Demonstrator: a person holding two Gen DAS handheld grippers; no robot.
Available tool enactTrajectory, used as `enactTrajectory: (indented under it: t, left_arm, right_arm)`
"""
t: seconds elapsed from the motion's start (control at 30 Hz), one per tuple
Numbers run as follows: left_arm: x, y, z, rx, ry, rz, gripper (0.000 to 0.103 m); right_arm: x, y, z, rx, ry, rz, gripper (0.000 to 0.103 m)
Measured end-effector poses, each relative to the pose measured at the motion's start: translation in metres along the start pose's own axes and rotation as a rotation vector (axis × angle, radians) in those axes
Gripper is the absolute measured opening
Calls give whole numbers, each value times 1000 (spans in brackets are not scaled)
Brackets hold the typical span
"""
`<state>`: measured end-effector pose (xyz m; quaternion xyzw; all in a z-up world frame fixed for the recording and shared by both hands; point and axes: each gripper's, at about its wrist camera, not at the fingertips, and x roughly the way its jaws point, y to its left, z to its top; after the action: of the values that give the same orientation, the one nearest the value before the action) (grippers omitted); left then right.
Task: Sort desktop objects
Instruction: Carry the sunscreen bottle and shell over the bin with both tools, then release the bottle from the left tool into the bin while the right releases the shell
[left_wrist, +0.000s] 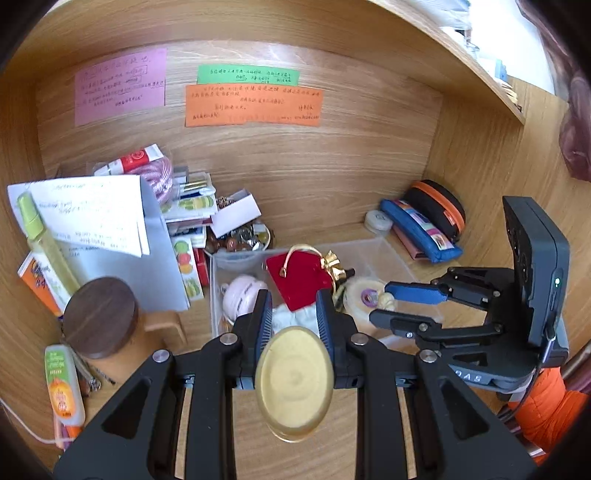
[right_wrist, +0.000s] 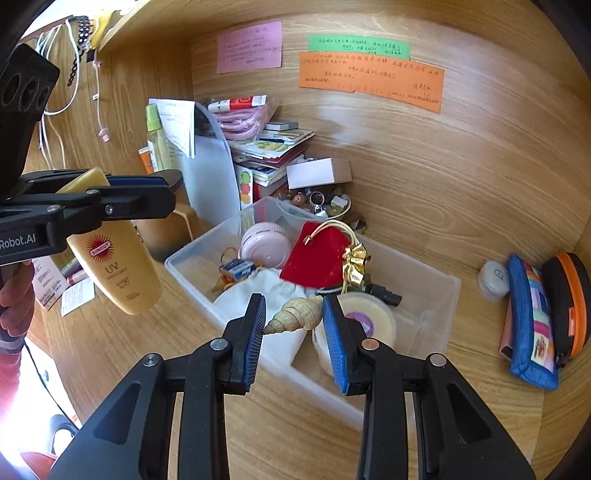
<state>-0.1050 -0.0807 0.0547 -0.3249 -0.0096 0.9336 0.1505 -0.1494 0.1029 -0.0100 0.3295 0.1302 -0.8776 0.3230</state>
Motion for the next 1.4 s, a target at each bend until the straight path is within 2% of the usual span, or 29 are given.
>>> enactTrajectory:
  t: [0.37, 0.8, 1.4]
  left_arm:
    - [50, 11, 15, 6, 44, -25, 24]
    - [86, 15, 28, 12, 60, -72, 24]
    - [141, 35, 17, -45, 155, 9, 25]
  right_arm:
    - [40, -8, 14, -27, 55, 3, 29]
    - [77, 1, 11, -78, 118, 15, 29]
    - [87, 15, 3, -152, 92, -52, 31]
